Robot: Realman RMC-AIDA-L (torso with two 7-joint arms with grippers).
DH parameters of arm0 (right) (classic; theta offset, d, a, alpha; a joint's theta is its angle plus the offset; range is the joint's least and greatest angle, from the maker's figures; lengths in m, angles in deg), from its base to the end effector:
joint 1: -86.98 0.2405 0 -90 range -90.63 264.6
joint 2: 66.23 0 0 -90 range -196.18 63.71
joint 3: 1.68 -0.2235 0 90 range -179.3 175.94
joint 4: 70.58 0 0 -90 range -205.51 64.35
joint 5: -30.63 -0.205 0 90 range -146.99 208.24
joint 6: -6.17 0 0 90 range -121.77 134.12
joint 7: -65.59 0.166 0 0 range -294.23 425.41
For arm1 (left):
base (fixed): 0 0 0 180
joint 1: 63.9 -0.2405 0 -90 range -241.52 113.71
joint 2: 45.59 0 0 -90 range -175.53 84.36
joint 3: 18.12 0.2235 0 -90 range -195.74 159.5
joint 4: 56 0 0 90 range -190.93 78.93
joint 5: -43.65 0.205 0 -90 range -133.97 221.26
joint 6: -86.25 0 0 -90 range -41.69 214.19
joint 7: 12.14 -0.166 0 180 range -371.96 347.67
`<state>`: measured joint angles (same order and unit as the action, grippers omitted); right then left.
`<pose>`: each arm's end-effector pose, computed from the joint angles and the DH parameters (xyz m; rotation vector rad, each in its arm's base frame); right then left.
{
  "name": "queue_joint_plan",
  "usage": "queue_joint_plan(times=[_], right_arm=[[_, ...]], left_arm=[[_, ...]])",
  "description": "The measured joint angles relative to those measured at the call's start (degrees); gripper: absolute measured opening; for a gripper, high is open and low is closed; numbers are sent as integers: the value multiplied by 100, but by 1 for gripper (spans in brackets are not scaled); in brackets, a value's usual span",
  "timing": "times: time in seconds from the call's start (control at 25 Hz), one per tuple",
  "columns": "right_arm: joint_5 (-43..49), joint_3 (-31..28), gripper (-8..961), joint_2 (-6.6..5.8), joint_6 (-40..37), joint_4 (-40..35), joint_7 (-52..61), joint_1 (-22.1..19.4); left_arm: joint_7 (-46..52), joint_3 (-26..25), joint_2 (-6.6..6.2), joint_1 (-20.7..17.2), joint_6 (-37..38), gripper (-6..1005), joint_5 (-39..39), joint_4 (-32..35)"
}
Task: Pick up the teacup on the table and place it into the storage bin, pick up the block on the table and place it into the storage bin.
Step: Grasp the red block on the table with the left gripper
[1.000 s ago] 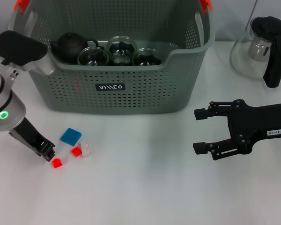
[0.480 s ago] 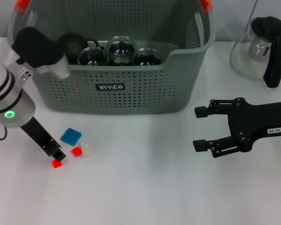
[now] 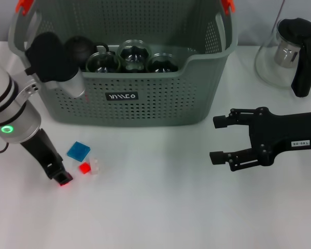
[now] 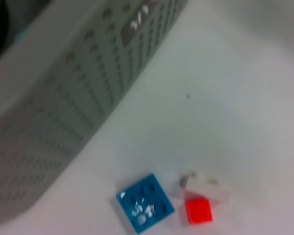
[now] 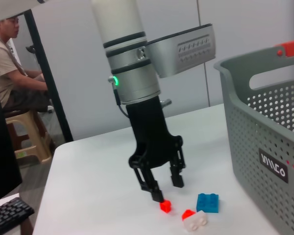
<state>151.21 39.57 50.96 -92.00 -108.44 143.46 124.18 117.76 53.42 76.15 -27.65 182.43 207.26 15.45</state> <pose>0.1923 0.3170 -0.0032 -2.9950 0.3805 0.6341 -0.2154 0.3257 0.0093 -2.6396 -0.7806 0.8562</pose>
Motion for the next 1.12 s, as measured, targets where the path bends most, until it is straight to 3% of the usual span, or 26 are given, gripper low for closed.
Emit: queue_joint_plan(times=[0.6, 1.12], right_arm=[[0, 45, 943, 58, 97, 61, -42, 63], [0, 20, 943, 67, 97, 60, -45, 69]], left_arm=[[-143, 305, 42, -218, -234, 517, 10, -94], [-171, 298, -27, -171, -492, 516, 13, -389]])
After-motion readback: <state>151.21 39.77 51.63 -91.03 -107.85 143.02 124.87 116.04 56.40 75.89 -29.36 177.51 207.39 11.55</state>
